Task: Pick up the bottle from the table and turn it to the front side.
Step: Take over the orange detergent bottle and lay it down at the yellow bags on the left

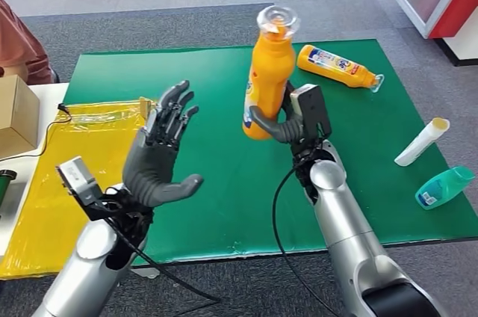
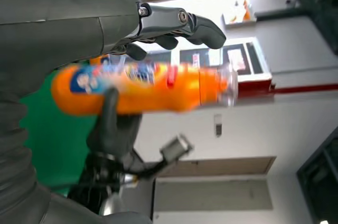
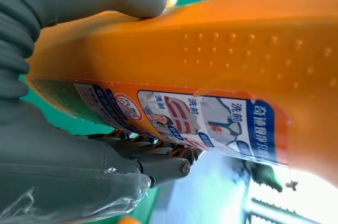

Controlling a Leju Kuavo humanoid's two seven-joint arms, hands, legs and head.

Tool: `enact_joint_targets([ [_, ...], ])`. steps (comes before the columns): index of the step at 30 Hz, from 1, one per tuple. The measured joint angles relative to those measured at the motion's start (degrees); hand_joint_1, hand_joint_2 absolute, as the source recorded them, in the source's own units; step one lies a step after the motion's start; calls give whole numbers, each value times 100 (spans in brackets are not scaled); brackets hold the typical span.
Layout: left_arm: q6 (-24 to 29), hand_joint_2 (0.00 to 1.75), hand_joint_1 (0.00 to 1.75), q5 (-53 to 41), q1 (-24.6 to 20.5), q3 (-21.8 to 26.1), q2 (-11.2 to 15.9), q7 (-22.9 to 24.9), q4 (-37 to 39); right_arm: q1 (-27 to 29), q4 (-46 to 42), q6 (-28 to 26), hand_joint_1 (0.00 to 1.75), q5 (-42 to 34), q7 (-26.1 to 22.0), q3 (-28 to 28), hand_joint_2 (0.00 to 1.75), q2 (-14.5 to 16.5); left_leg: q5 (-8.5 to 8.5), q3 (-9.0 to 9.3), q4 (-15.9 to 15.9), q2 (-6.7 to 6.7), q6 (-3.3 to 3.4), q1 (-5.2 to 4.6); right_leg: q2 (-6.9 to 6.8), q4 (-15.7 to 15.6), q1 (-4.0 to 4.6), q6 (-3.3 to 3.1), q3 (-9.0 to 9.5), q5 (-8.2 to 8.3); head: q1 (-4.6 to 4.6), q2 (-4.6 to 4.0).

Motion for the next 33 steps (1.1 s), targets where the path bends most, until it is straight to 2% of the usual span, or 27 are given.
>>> enact_joint_targets([
  [4,28,175,0,32,50,228,93,-54,-176,207,-557,-79,175,-183,-32,-1,175,-159,0,-1,0,0,0,0,0,0,-1,-1,0,0,0,0],
  [13,184,175,0,-22,103,393,204,-181,-357,567,-1243,-385,175,-422,-371,-56,175,-263,0,0,0,0,0,0,-1,0,0,-1,1,0,-1,0],
  [17,389,175,0,-316,112,530,276,-104,-383,980,-1664,-695,175,333,-569,41,175,-264,-4,-1,-1,0,-3,0,0,0,1,-3,0,-3,-1,0],
  [22,449,175,0,-1089,44,627,374,-19,-362,1373,-2142,-1054,175,1423,-590,439,175,-264,-5,-1,-1,0,-5,1,0,0,2,-7,-4,-6,-1,0],
  [27,164,175,0,-1354,-160,569,356,244,-334,1445,-2282,-1302,175,2460,-502,879,175,-265,-4,-1,-1,1,-4,1,0,0,1,-7,-4,-5,0,0],
  [33,-357,175,0,-861,-526,325,231,546,-176,1446,-2280,-1525,175,3022,-492,1342,175,-263,-2,-1,-1,0,-2,1,0,0,1,-4,-2,-2,-1,0],
])
